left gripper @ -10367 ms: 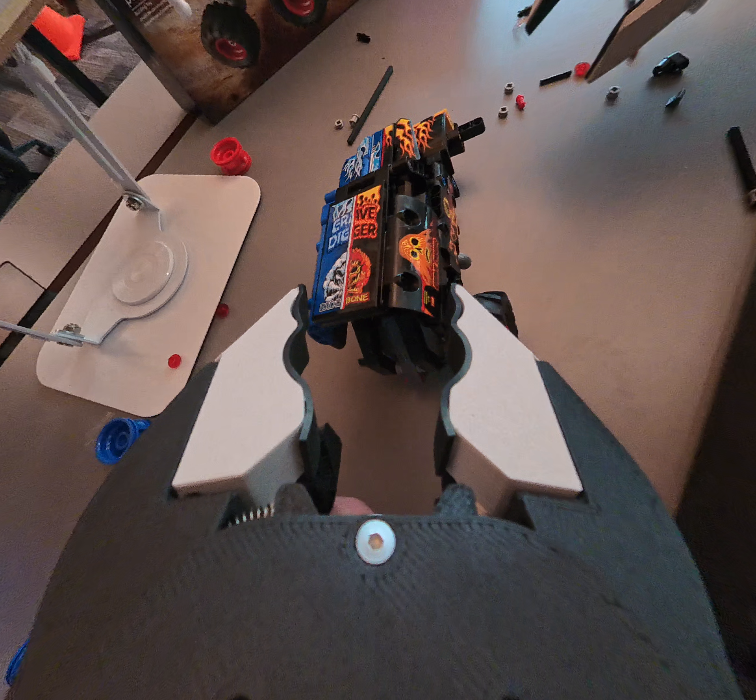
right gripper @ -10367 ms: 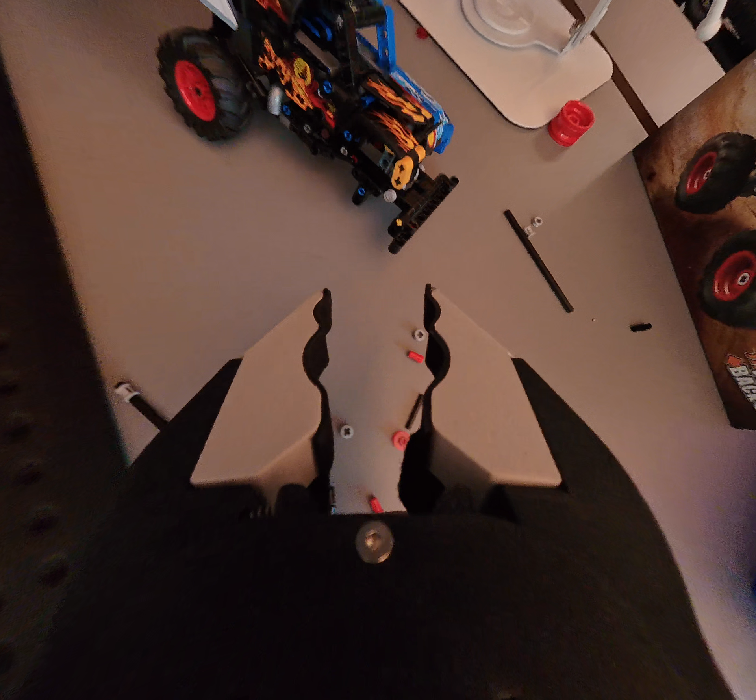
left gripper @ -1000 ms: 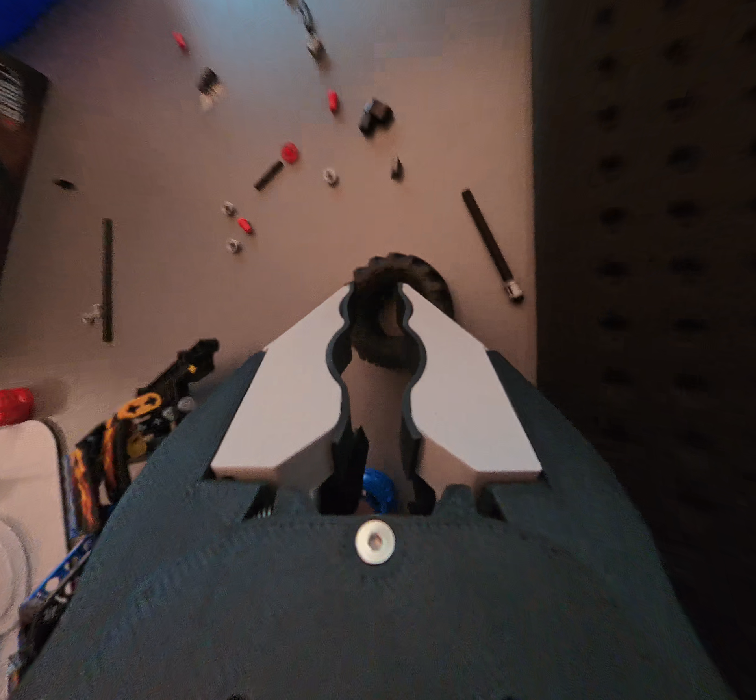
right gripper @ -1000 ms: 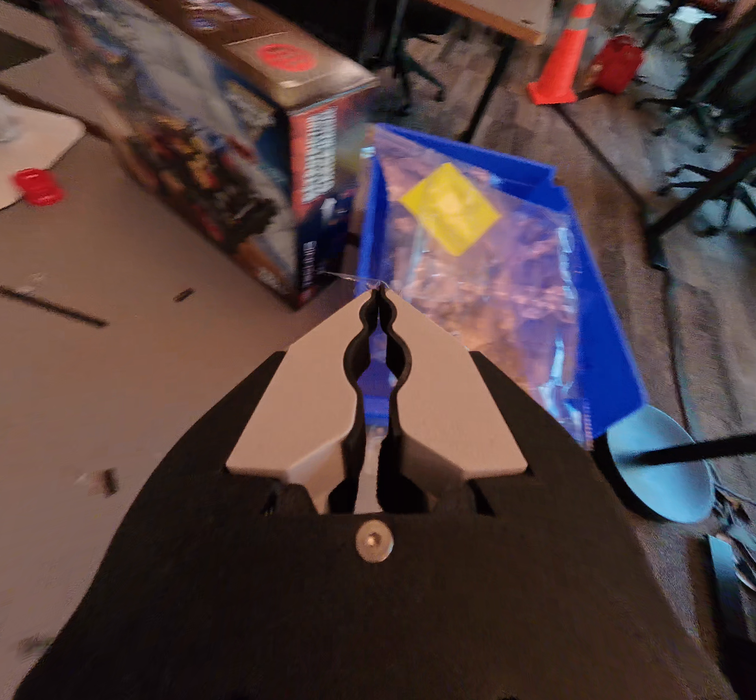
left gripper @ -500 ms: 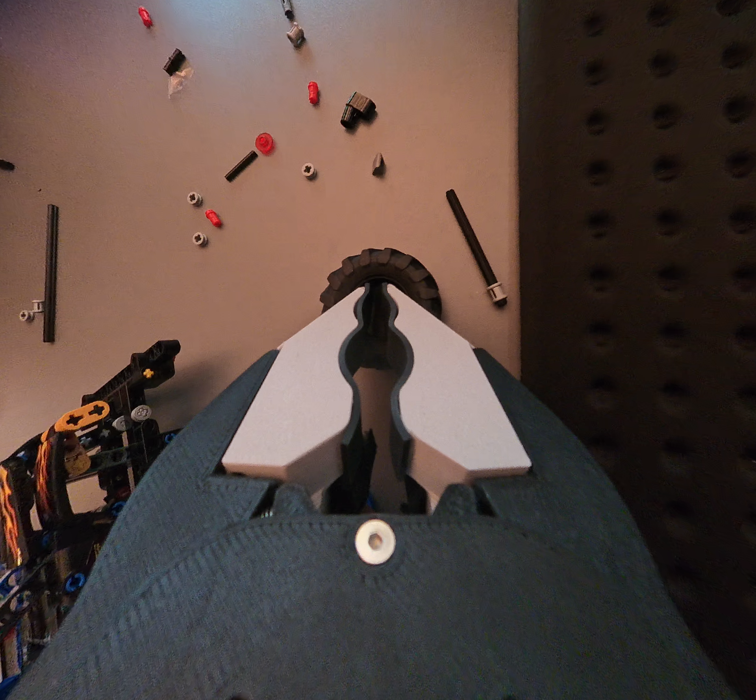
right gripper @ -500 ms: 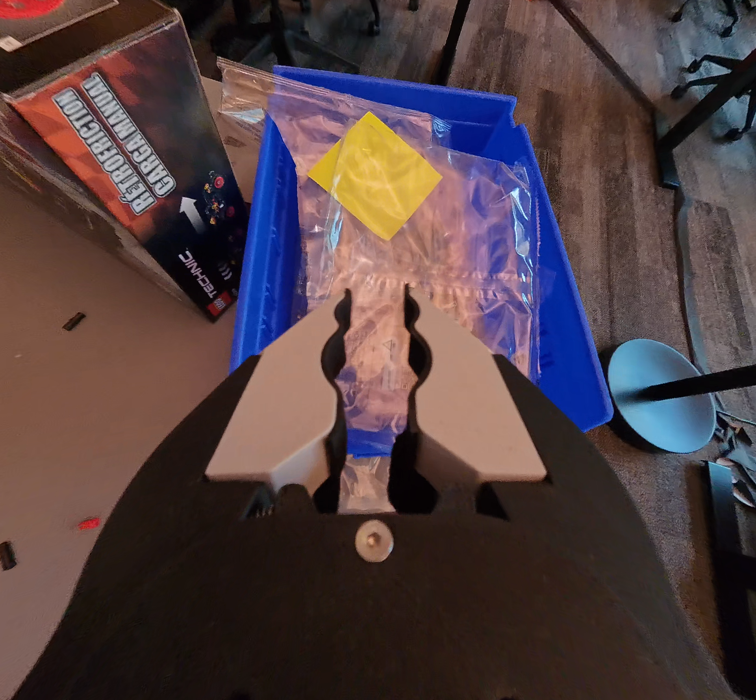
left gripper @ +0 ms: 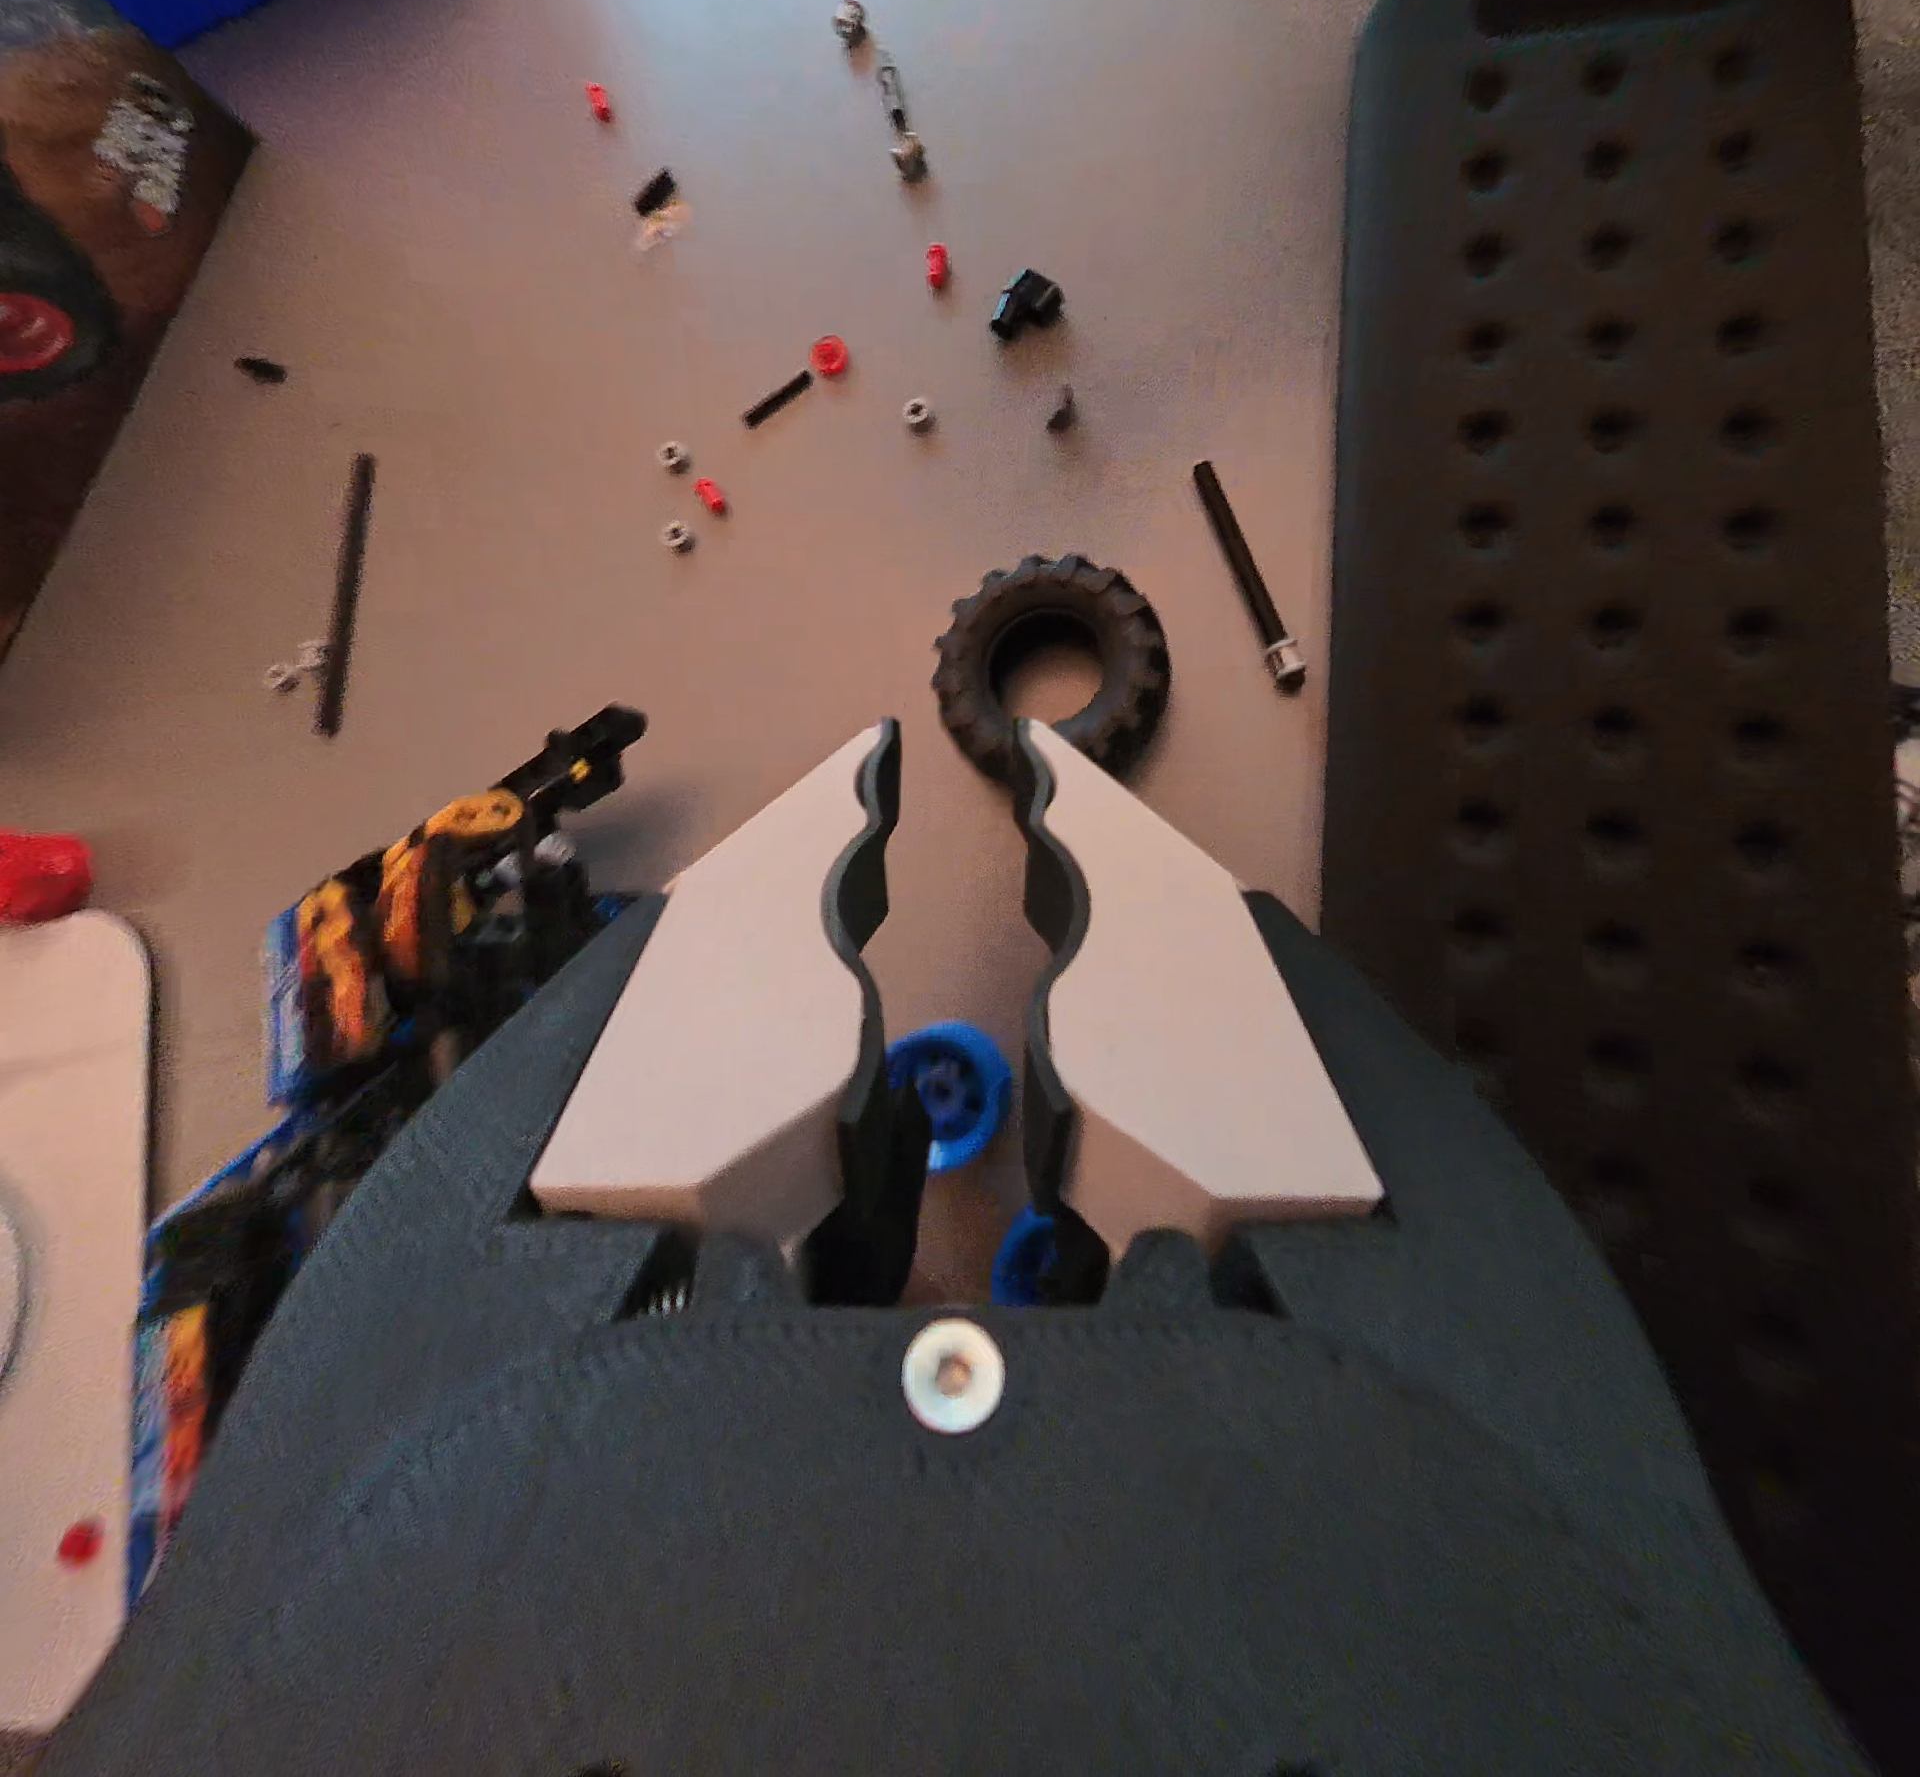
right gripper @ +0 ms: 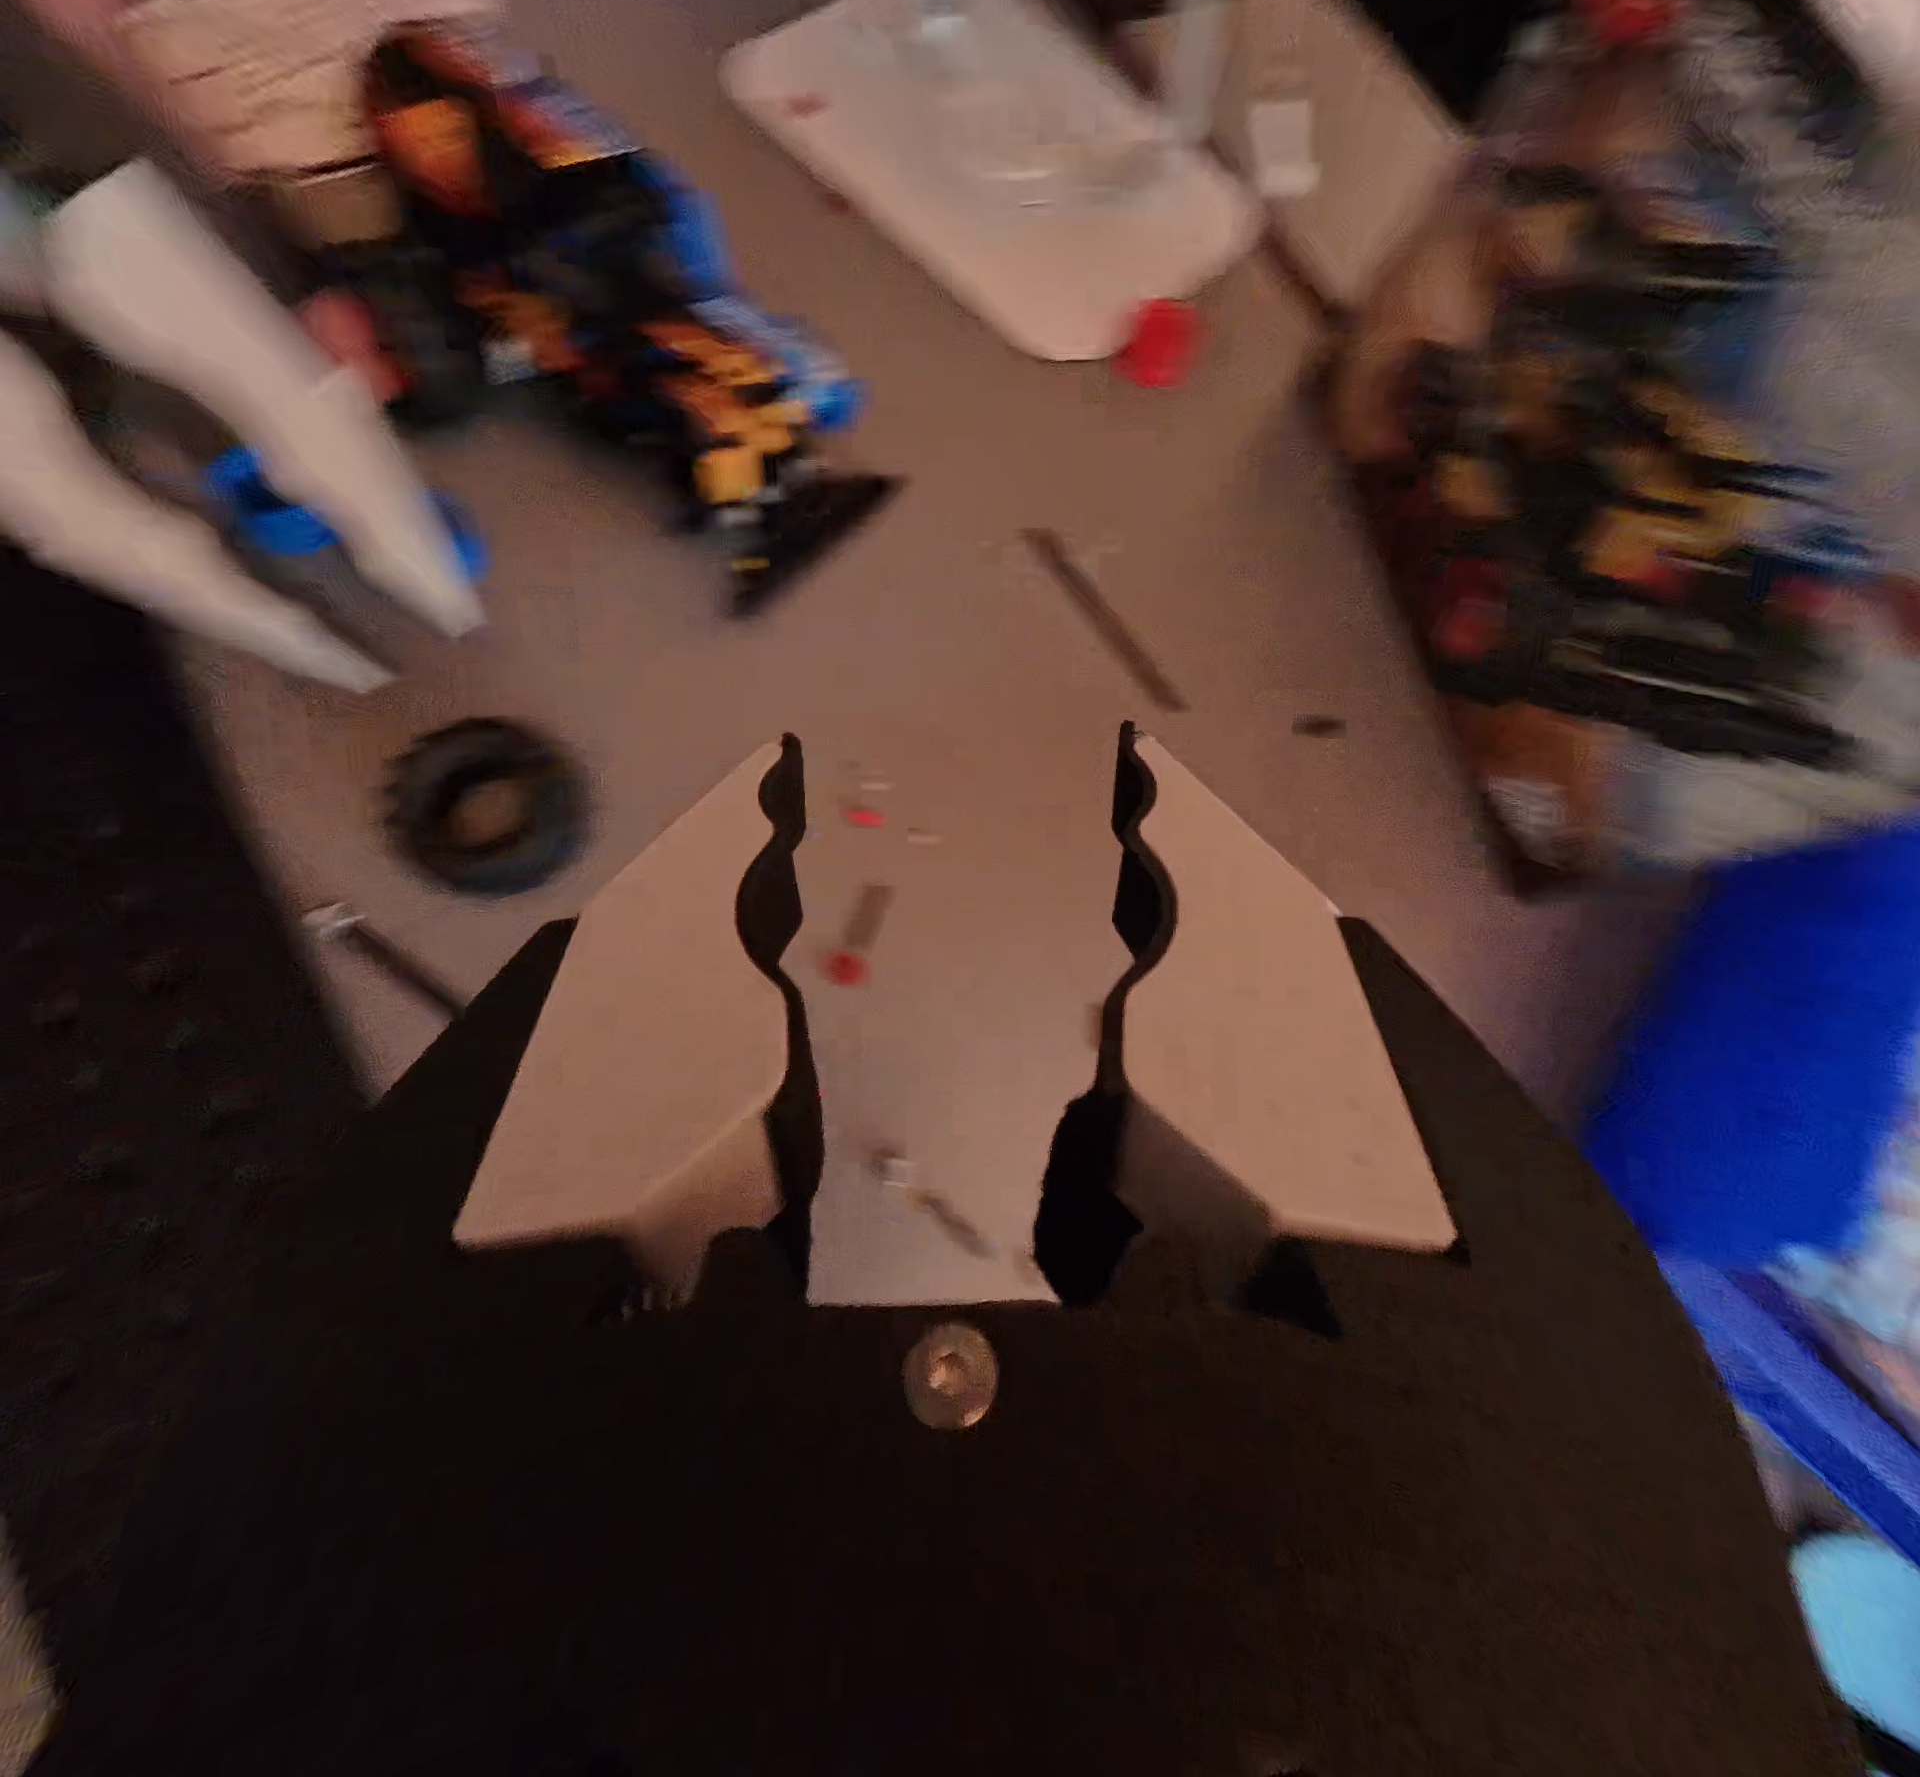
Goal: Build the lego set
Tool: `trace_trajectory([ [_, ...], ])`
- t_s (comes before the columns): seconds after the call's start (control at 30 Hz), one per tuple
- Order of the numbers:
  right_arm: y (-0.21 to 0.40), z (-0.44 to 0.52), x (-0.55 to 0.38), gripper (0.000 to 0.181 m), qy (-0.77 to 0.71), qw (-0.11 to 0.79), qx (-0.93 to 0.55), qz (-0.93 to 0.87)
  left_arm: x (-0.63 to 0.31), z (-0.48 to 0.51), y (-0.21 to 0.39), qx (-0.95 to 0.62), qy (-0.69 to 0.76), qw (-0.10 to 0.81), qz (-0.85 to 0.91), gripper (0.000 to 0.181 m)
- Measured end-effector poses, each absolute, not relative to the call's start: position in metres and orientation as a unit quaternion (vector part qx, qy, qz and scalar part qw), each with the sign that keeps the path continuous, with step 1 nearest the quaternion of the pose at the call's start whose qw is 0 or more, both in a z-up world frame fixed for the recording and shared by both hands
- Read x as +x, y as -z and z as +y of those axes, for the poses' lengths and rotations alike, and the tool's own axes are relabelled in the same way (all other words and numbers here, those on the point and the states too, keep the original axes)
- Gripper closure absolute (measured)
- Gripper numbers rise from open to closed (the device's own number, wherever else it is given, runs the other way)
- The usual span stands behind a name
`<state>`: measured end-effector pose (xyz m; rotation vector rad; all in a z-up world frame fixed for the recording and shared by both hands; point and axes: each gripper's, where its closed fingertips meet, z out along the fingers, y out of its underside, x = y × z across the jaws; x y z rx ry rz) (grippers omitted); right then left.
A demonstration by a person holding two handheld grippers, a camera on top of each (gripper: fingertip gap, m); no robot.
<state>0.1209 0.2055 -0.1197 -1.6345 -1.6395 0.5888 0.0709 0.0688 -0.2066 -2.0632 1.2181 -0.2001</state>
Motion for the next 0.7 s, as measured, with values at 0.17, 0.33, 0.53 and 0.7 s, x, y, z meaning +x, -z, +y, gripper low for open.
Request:
trace_trajectory([
  [0.17, 0.200, 0.082, 0.095, 0.115, -0.261, 0.243, -0.583, -0.730, 0.024, 0.050, 0.185, -0.821, 0.080, 0.378, 0.421, 0.157],
  [0.33, 0.249, 0.064, 0.088, 0.118, -0.226, 0.200, -0.595, -0.745, -0.015, 0.014, 0.203, -0.851, 0.074, 0.335, 0.398, 0.148],
  [0.53, 0.243, 0.069, 0.083, 0.126, -0.237, 0.217, -0.603, -0.730, -0.020, -0.002, 0.229, -0.863, 0.071, 0.312, 0.392, 0.135],
  [0.7, 0.231, 0.072, 0.075, 0.126, -0.253, 0.236, -0.598, -0.723, -0.001, 0.026, 0.233, -0.866, 0.050, 0.320, 0.381, 0.145],
])
